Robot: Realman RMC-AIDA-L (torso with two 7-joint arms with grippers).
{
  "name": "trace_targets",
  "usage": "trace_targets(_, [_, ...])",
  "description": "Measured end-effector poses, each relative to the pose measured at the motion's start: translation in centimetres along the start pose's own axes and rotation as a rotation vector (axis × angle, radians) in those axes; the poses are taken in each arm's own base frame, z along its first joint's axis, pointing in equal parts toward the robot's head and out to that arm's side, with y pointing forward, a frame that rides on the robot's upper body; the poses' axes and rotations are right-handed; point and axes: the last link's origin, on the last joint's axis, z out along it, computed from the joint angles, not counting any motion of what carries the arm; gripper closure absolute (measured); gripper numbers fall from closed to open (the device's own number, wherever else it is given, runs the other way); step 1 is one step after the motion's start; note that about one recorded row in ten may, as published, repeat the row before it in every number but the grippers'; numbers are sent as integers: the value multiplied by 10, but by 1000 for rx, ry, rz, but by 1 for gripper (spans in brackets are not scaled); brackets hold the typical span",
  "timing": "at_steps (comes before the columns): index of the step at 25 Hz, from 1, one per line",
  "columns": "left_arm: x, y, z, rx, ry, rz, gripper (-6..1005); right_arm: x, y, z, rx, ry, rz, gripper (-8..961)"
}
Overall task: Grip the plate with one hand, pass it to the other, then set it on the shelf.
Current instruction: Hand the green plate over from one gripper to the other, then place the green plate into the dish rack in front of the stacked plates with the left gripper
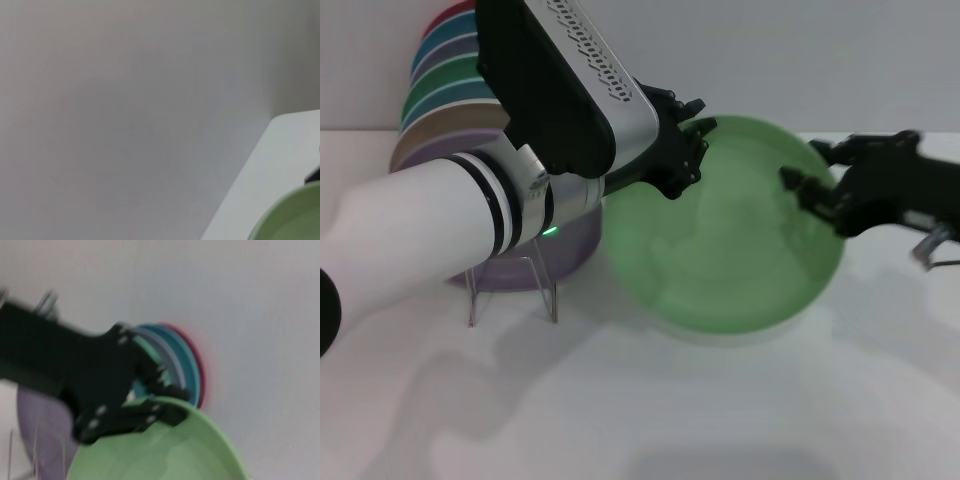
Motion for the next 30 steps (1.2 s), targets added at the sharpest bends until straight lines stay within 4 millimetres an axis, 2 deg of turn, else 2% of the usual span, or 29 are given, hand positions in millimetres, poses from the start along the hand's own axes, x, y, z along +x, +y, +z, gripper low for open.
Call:
trace_targets(2, [0, -1, -1, 13, 7, 2, 874, -1, -4, -5, -2, -22, 35, 623])
trace_targets(4, [0, -4, -4, 38, 20, 6, 880, -2, -17, -21, -9, -78, 135, 599])
trace_targets(5, [1, -5, -6, 72, 41, 25, 886, 2, -33, -36, 9, -125, 214, 586])
trace_targets(6, [1, -5, -6, 72, 41, 25, 892, 2, -33, -36, 9, -125, 214, 572])
trace_targets(7, [2, -6, -8, 100, 60, 47, 898, 6, -43, -44, 23, -153, 249, 559])
trace_targets(10, [4, -8, -12, 151, 93, 77, 915, 24, -71, -70, 32, -262, 385, 519])
trace_targets(12, [6, -9, -13, 175, 111, 83, 927, 29, -77, -75, 33, -291, 415, 519])
trace_targets(14, [16, -7, -24, 274, 195, 119, 944, 43, -88, -87, 38, -360, 484, 519])
trace_targets(15, [17, -6, -26, 292, 208, 128, 953, 56, -98, -98, 46, -429, 545, 519])
trace_targets(16, [20, -4, -29, 317, 227, 146, 962, 56, -98, -98, 46, -429, 545, 520])
trace_targets(17, [23, -1, -32, 352, 256, 169, 962, 69, -107, -108, 69, -480, 586, 520])
trace_targets(20, [30, 6, -43, 460, 339, 232, 963, 80, -111, -118, 99, -514, 601, 520])
trace_targets(23, [30, 13, -56, 602, 452, 296, 963, 90, -112, -125, 126, -549, 601, 517])
trace_targets(25, [17, 20, -73, 714, 611, 313, 963, 97, -112, -128, 143, -570, 608, 514])
trace_targets(26, [17, 20, -73, 714, 611, 313, 962, 97, -112, -128, 143, -570, 608, 512])
trace_targets(29, [-6, 14, -90, 732, 753, 213, 962, 100, -112, -126, 141, -574, 603, 507])
trace_targets(30, [-30, 4, -100, 724, 796, 159, 962, 100, -111, -126, 137, -571, 601, 505])
